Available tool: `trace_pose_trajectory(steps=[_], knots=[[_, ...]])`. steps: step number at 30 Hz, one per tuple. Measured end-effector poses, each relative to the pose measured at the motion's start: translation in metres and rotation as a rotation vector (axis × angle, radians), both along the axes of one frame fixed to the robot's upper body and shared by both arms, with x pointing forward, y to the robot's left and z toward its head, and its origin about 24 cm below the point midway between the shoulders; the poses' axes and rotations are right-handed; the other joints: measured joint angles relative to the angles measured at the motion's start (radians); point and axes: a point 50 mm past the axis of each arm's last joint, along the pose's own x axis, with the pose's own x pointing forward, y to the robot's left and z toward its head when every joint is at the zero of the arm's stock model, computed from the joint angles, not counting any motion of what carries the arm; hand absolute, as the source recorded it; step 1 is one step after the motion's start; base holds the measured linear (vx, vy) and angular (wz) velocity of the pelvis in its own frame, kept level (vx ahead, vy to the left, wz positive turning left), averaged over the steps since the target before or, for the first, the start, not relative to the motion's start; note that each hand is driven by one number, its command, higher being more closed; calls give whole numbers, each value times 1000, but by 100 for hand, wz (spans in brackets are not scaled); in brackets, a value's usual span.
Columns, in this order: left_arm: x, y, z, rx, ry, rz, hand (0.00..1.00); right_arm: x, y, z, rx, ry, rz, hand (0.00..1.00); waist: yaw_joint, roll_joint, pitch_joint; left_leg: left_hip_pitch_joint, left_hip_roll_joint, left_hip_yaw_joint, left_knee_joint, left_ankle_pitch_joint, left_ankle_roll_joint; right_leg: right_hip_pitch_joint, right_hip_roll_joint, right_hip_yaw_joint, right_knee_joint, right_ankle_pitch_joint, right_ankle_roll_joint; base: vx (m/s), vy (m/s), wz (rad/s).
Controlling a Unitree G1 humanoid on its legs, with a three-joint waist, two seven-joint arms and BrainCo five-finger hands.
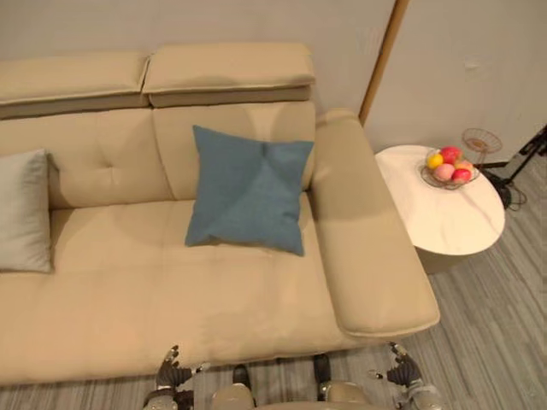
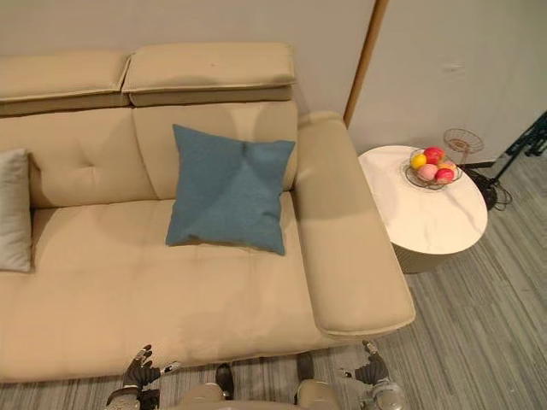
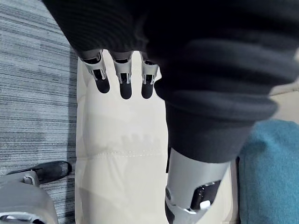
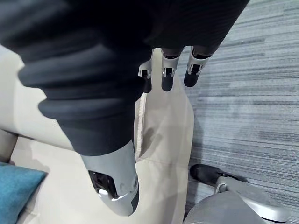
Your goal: Pick up cushions and gather them together orderly.
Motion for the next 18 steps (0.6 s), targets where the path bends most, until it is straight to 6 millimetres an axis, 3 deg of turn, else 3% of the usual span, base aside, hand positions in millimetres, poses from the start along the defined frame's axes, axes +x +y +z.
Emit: trace_pose_trajectory(steps=[2,3,4,6,7,8,9,10,11,12,14,16,18], knots=[[9,-4,3,-9,-32,-2,0,1,2,0,8,-4,-7,0,-3,5,-2,-79,40,25,107,-17,26,-48,-9,-11,79,-17,18,-47,3,-5],[14,-7,5,-15,-57,-1,0,5,4,1,13,-12,-4,0,0,14,8,-91,54,26,127,-27,31,-98,-9,-46,226,-65,-7,-75,-60,16],[21,-9,7,-18,-80,-5,0,3,11,-1,32,-10,-2,0,-4,1,12,-102,59,18,169,-28,32,-165,-47,-91,551,-182,-21,-69,-117,35],[25,-11,11,-19,-106,-16,0,-3,19,-5,58,5,-13,0,-1,-13,8,-117,59,3,219,-28,32,-142,-85,-76,770,-240,44,-66,-185,55],[29,-12,14,-18,-132,-18,0,-3,22,-6,67,6,-9,0,-1,-37,-2,-142,59,-14,257,-28,32,-95,-90,-58,773,-276,87,-127,-265,47],[35,-17,16,-31,-156,-15,0,3,18,-3,58,-11,-11,0,8,-39,-6,-165,72,-21,271,-23,24,-67,-64,-66,697,-325,93,-160,-245,22],[37,-25,15,-59,-166,-7,0,7,14,-1,51,-27,-25,0,31,-17,-14,-179,96,-22,251,-8,3,-56,-40,-77,626,-336,77,-216,-204,-23],[40,-38,15,-98,-182,-4,0,13,7,4,49,-58,-53,0,59,6,-20,-194,118,-13,208,31,-19,-28,-12,-106,511,-359,37,-251,-191,-35],[42,-46,14,-117,-182,-14,0,24,5,8,51,-88,-67,0,60,18,-5,-212,123,-12,177,74,-32,-27,-5,-124,446,-378,-26,-269,-199,-9],[42,-52,12,-131,-175,-27,0,28,3,9,47,-98,-76,0,45,43,9,-216,134,-27,148,106,-34,-25,12,-146,434,-359,-36,-318,-190,20],[40,-56,11,-138,-167,-36,0,21,-2,7,44,-77,-115,0,39,61,7,-203,142,-35,50,138,-52,-44,21,-179,397,-317,-76,-331,-119,29],[39,-52,11,-130,-165,-30,0,16,-5,5,48,-67,-151,0,38,54,12,-210,123,-30,164,116,-28,-51,0,-189,372,-286,-94,-224,-53,26],[39,-48,12,-117,-165,-30,0,17,-8,6,55,-72,-177,0,23,49,13,-198,97,-29,317,-14,2,-57,-24,-196,323,-239,-85,-192,11,21]])
